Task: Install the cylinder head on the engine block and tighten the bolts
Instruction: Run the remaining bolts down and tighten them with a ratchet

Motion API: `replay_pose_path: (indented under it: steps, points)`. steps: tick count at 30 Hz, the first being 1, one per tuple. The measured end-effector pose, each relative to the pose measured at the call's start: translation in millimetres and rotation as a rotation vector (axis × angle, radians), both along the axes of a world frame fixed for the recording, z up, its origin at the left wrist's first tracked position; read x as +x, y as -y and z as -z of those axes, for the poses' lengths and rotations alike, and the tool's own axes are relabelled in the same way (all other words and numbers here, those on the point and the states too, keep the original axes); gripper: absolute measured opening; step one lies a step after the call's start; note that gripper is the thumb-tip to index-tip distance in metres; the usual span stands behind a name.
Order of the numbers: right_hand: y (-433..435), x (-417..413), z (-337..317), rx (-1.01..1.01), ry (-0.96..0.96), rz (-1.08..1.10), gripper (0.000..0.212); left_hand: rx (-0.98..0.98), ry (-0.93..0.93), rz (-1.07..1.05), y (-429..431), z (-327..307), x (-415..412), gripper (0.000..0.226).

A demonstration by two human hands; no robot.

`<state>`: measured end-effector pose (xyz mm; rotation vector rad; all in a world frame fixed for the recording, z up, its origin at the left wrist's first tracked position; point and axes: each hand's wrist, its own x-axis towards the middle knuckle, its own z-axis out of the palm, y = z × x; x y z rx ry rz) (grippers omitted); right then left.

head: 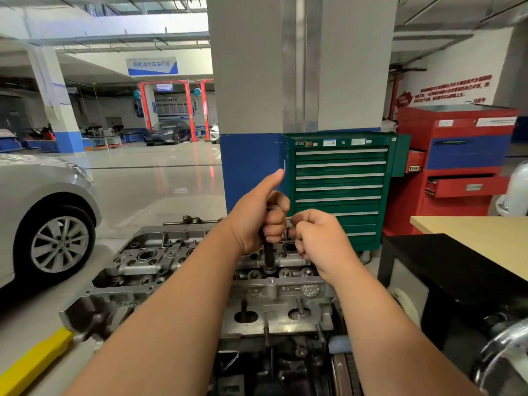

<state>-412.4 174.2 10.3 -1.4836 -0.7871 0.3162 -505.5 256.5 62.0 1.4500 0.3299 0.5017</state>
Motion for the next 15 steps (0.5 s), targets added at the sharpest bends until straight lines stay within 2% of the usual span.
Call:
replay_pose_path:
  steps: [2,4,5,7,8,10,11,12,13,15]
  points:
    - [-1,1,1,0.009,-0.02,0.007,0.023,0.18,0.0,-0.324,12,12,7,0.048]
    - [-3,4,2,0.01,-0.031,0.01,0.025,0.361,0.099,-0.69,30,27,15,0.041]
    - [-4,5,3,0.007,-0.032,0.009,0.025,0.389,0.151,-0.781,37,33,17,0.041]
    - [-5,5,4,0.008,-0.029,0.02,0.023,0.331,0.122,-0.742,30,30,18,0.051]
    - [-5,5,4,0.012,-0.021,0.025,0.021,0.268,0.043,-0.604,24,23,16,0.057]
    - [-4,3,3,0.009,0.003,0.028,0.018,0.08,-0.067,-0.154,11,7,8,0.062]
    - [-4,2,3,0.007,0.007,0.024,0.018,-0.019,-0.07,-0.013,6,1,4,0.061]
    - [-4,2,3,0.01,0.004,0.017,0.019,-0.075,-0.055,0.022,4,-1,3,0.06]
    - [-4,2,3,0.009,0.003,0.015,0.021,-0.071,-0.038,-0.048,6,3,4,0.058]
    - [-3,2,2,-0.015,0.008,0.022,0.025,0.138,0.007,-0.451,21,20,9,0.049]
